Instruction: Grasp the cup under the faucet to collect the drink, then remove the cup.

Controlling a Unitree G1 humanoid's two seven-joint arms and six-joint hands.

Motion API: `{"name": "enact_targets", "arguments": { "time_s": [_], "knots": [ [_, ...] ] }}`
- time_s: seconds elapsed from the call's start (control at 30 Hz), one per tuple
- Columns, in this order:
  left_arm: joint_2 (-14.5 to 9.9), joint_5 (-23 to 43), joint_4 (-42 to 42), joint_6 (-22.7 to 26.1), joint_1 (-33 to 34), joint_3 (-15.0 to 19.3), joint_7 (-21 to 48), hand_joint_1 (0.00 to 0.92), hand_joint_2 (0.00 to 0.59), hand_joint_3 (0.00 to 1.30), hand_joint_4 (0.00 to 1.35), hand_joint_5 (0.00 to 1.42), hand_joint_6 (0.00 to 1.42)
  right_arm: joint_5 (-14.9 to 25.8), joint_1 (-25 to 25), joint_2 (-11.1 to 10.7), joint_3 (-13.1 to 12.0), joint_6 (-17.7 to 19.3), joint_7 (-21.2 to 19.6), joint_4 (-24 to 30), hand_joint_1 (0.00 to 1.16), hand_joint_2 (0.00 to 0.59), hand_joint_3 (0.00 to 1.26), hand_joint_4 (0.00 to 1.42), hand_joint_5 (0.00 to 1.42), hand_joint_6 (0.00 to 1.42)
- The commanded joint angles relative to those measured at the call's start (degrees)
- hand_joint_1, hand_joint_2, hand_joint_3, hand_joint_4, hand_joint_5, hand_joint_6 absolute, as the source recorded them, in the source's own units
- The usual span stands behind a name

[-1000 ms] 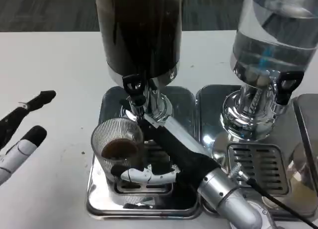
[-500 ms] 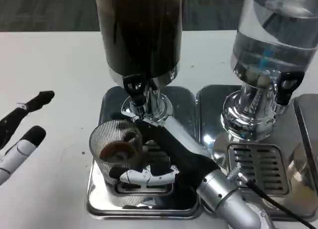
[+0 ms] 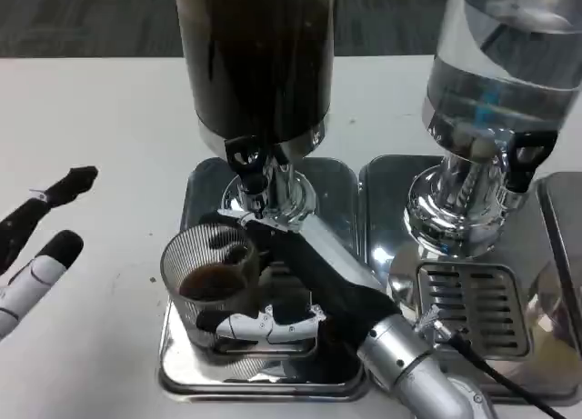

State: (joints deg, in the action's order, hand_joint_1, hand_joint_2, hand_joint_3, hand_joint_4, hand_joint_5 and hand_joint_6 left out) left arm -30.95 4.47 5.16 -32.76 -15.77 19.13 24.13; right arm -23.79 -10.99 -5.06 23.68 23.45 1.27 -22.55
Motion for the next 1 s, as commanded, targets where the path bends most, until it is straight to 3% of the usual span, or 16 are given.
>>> {"name": "enact_targets", "arguments": {
  "time_s": [0.03, 0.77, 1.0],
  "knots": [
    [-0.34, 0.70, -0.11, -0.34, -0.47, 0.31, 0.28, 0.000, 0.183, 0.16, 0.12, 0.09, 0.04, -0.82, 0.73, 0.46, 0.04, 0.13, -1.49, 0.06, 0.71, 0.209, 0.24, 0.33, 0.43, 0.50],
    [-0.42, 0.71, 0.07, -0.34, 0.03, 0.01, 0.47, 0.000, 0.186, 0.16, 0.13, 0.09, 0.04, -2.43, 1.82, 0.34, -1.21, 2.06, -7.13, 0.80, 0.70, 0.217, 0.29, 0.39, 0.49, 0.55],
    [-0.49, 0.48, 0.29, -0.45, 0.01, -0.22, 0.61, 0.000, 0.183, 0.15, 0.13, 0.09, 0.04, -2.73, 2.49, -0.11, -1.44, 1.34, -6.72, 2.58, 0.71, 0.218, 0.30, 0.40, 0.51, 0.56]
  ]
}}
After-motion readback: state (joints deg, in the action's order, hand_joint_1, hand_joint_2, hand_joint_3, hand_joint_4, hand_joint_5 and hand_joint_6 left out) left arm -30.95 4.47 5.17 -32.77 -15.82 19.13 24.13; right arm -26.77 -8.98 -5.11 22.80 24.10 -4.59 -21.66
